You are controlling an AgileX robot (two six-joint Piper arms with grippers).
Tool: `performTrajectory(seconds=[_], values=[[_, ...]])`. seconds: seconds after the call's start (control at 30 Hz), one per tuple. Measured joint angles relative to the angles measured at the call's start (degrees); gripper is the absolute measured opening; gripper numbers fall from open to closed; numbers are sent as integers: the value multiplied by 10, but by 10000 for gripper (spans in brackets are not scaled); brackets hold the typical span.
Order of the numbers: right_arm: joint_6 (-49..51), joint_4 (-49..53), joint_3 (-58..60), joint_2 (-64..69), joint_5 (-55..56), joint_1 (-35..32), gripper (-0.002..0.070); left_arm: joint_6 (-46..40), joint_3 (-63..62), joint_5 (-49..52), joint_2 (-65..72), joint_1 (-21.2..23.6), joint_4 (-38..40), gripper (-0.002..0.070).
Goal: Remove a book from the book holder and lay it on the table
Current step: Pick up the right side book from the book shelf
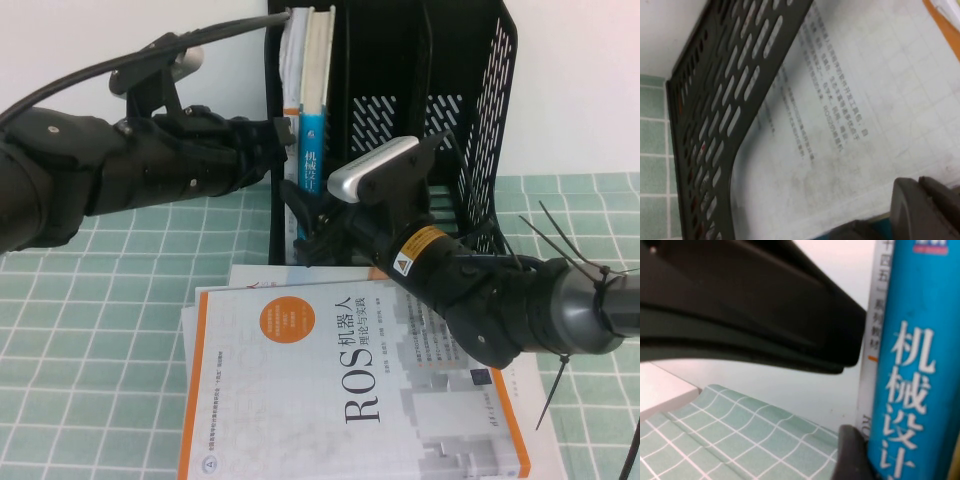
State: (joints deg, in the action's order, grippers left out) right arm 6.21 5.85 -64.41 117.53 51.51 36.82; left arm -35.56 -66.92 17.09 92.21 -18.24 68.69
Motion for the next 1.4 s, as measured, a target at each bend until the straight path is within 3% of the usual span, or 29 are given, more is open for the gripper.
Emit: performTrajectory(seconds=[0.2, 0.5, 0.77, 1.1, 1.3, 1.4], values=[[-4, -1, 0, 0, 3, 0, 388, -4, -1, 0, 0, 0, 2, -2], [-16, -4, 22, 0, 44, 0, 361, -16, -3, 57, 1, 0, 2, -2], [-29, -91, 73, 0, 125, 0, 322, -16, -3, 25, 1, 0, 15, -2], [-36, -86, 73, 0, 127, 2, 318, -16, -3, 8, 1, 0, 19, -2], [-37, -47, 73, 0, 127, 0, 330, -48, -7, 105, 1, 0, 70, -2], [-41, -28, 73, 0, 127, 0, 377, -62, -17, 128, 1, -1, 92, -2]])
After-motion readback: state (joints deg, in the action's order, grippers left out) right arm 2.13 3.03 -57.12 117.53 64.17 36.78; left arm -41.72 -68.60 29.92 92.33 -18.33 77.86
